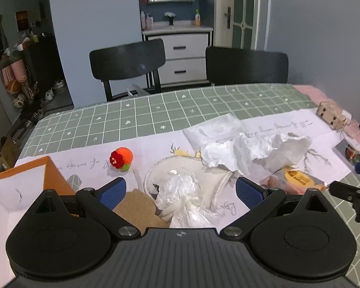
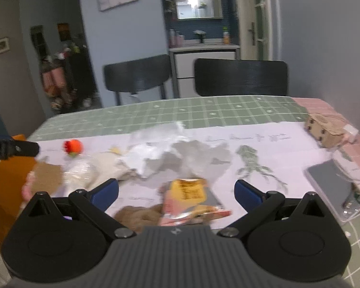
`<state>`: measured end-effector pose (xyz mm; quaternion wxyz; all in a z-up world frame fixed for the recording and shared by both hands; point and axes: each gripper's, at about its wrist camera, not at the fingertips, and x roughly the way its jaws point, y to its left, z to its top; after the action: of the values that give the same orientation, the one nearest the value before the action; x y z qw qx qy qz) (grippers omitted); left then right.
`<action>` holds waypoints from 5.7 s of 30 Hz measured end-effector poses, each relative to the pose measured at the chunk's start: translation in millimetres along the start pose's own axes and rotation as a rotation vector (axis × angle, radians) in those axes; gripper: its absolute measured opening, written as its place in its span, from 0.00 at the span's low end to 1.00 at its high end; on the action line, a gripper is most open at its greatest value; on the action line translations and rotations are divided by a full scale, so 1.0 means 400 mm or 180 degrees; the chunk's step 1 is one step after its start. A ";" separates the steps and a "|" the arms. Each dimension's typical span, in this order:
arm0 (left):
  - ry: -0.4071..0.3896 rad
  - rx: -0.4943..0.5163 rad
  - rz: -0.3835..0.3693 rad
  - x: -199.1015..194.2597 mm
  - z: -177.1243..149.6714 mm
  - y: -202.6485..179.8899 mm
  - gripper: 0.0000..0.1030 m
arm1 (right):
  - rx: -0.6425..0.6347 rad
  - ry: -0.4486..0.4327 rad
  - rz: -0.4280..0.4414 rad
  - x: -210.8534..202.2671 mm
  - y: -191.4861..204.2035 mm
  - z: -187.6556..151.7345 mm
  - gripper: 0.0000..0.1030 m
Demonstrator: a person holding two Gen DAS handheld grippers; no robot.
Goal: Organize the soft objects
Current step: 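Grasp the clear bag with white item with left tool while right tool reaches for the snack bag, then lift the clear bag with left tool while right tool grasps the yellow Deegeo snack bag, then carry the clear bag with left tool while right tool carries the snack bag to the orange box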
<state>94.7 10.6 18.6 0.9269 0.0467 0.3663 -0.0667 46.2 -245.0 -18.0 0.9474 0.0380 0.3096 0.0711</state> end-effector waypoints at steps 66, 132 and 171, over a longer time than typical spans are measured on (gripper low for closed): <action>0.0157 -0.0498 -0.1161 -0.002 0.019 0.027 0.64 | 0.2106 0.0653 0.0587 0.237 -0.181 -0.104 0.81; -0.0062 -0.0557 -0.0157 -0.311 -0.177 0.570 0.64 | 0.0097 0.0294 0.1975 -0.022 0.606 0.141 0.13; 0.1533 0.0993 0.0434 -0.061 -0.336 0.535 0.70 | -0.1634 0.1317 0.1689 0.156 1.021 -0.075 0.14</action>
<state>20.3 242.1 -54.2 0.7972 0.2278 0.5571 -0.0468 32.9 168.9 -31.1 0.7928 -0.1360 0.4450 0.3935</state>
